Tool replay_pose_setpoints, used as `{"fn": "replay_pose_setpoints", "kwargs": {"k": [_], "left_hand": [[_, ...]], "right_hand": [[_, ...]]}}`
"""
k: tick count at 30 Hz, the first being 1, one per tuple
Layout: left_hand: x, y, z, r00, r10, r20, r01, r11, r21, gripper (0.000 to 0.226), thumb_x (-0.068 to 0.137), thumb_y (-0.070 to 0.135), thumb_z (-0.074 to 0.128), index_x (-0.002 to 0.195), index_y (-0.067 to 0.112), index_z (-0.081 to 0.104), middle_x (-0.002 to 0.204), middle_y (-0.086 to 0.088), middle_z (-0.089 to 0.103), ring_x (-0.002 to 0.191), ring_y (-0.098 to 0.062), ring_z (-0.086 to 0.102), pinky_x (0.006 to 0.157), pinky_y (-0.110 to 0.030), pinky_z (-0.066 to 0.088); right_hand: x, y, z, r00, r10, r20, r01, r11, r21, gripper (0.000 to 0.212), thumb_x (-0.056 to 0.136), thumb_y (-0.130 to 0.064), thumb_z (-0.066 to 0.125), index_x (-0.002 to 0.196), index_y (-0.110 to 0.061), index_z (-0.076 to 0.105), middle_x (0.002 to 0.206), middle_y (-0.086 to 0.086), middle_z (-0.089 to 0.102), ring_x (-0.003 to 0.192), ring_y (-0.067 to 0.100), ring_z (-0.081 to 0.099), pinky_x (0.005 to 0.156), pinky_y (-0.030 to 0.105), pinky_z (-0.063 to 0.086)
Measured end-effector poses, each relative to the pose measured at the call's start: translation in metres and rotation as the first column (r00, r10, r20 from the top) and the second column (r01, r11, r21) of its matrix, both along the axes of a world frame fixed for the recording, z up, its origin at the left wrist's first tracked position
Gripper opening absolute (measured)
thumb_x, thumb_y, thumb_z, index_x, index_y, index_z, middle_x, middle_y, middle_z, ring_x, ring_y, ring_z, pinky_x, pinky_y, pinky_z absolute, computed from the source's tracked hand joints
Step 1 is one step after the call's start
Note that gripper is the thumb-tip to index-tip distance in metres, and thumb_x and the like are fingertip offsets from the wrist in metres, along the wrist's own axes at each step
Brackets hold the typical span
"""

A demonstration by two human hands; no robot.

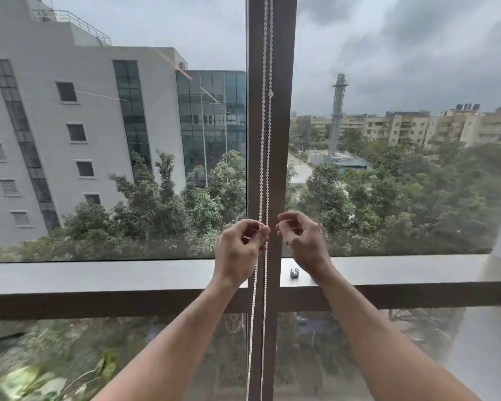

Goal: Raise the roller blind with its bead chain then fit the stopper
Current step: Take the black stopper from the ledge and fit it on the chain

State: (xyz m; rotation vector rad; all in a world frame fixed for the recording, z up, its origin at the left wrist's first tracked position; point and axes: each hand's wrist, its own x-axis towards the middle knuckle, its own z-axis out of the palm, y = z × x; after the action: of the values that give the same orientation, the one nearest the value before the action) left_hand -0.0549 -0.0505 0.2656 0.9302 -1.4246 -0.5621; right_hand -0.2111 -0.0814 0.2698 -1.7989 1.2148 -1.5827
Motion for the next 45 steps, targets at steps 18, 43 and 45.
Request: {"fn": "replay_pose_setpoints", "kwargs": {"k": [18, 43, 45], "left_hand": [[-0.007, 0.009, -0.100, 0.909, -0.162, -0.383, 0.275, 0.925, 0.262, 0.017, 0.081, 0.024, 0.068, 0.089, 0.010, 0.076, 0.072, -0.006, 0.073, 0.061, -0.019, 0.067, 0.061, -0.028, 0.056], [-0.007, 0.011, -0.122, 0.985, -0.159, -0.072, 0.171, 0.959, 0.227, 0.022, 0.094, 0.009, 0.063, 0.100, 0.026, 0.075, 0.099, 0.003, 0.070, 0.088, 0.001, 0.066, 0.081, -0.015, 0.048], [-0.010, 0.012, -0.121, 0.984, -0.156, -0.091, 0.172, 0.961, 0.216, 0.023, 0.092, 0.009, 0.066, 0.098, 0.028, 0.076, 0.097, 0.003, 0.073, 0.093, -0.005, 0.069, 0.083, -0.017, 0.050]], "right_hand": [[-0.074, -0.061, -0.145, 0.889, -0.438, -0.134, 0.455, 0.808, 0.373, 0.049, 0.090, -0.016, 0.069, 0.132, -0.003, 0.050, 0.127, 0.018, 0.056, 0.094, 0.029, 0.062, 0.093, 0.040, 0.046], [-0.030, -0.025, -0.144, 0.920, -0.370, 0.127, 0.356, 0.927, 0.122, 0.023, 0.088, -0.015, 0.075, 0.107, -0.019, 0.063, 0.100, 0.000, 0.070, 0.093, 0.014, 0.066, 0.076, 0.023, 0.049], [-0.018, -0.009, -0.144, 0.951, -0.270, 0.150, 0.260, 0.962, 0.081, 0.024, 0.088, -0.015, 0.075, 0.107, -0.024, 0.061, 0.100, -0.003, 0.070, 0.095, 0.014, 0.066, 0.073, 0.017, 0.051]]}}
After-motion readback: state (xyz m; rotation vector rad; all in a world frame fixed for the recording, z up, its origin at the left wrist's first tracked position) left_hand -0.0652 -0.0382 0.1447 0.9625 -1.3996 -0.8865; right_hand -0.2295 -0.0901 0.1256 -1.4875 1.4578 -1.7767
